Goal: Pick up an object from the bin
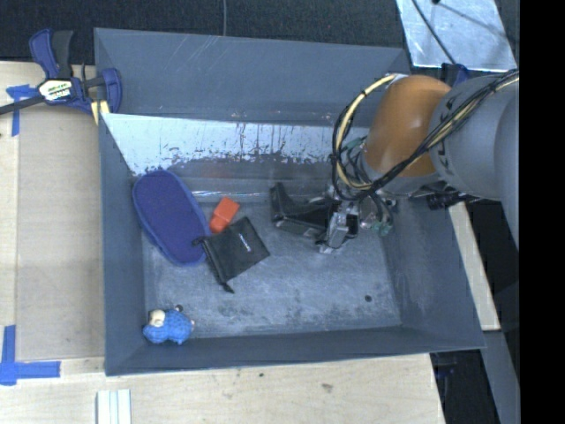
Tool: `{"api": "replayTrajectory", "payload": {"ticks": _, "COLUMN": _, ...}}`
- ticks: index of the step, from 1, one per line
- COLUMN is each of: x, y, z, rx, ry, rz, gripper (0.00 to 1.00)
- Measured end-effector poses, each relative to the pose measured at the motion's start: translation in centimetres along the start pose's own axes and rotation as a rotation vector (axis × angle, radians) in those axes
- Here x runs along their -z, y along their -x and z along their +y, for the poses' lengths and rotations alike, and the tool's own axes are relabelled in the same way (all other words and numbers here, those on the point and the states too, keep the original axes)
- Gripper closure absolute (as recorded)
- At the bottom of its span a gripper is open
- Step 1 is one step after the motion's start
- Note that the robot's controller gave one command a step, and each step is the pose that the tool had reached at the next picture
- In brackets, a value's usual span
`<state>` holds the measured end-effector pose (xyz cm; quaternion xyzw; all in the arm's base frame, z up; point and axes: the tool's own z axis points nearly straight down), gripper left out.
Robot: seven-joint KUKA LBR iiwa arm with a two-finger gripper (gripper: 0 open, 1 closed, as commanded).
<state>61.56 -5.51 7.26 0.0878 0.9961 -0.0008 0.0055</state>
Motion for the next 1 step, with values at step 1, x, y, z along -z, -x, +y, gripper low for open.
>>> {"api": "replayTrajectory", "payload": {"ticks": 1, "x": 14.32, "y": -2.01, "z": 4.58, "rx": 0.013, "ry": 0.001, "rz": 0.008, "gripper": 1.00}}
